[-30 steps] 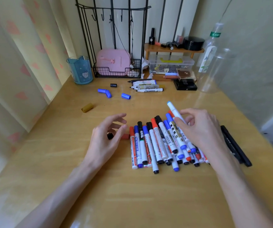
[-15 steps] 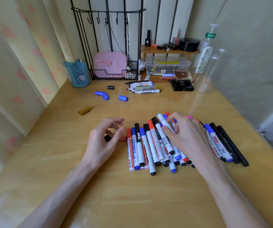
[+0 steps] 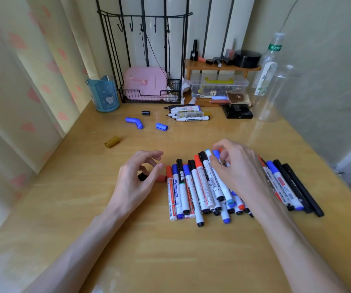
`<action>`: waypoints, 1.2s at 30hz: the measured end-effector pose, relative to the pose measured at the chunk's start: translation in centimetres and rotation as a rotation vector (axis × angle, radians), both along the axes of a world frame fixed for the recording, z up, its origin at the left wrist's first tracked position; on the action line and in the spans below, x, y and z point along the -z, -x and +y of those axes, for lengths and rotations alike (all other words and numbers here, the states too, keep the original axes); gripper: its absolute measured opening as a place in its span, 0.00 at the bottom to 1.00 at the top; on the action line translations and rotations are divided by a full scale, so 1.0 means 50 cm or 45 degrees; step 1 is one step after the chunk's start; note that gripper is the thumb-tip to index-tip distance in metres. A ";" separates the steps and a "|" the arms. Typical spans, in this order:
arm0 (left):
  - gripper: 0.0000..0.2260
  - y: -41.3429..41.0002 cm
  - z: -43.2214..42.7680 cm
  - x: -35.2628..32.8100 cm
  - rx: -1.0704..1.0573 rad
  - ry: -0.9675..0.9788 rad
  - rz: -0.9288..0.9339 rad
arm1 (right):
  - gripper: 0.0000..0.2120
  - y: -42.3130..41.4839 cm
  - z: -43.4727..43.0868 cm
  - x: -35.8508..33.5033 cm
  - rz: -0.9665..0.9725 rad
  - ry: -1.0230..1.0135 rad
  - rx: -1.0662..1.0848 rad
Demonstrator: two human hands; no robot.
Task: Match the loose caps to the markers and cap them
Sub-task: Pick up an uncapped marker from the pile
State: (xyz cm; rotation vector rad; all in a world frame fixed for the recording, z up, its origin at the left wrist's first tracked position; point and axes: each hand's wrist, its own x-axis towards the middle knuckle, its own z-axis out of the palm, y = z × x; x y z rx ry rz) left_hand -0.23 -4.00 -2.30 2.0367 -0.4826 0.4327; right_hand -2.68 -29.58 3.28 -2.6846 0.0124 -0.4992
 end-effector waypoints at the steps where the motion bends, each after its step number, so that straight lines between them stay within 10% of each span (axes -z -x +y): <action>1: 0.11 -0.002 0.001 0.001 0.003 -0.002 -0.002 | 0.12 -0.007 0.004 0.001 0.006 -0.002 -0.043; 36: 0.16 -0.253 -0.006 0.006 -0.077 0.125 0.169 | 0.44 -0.525 0.024 0.039 0.503 0.228 -0.305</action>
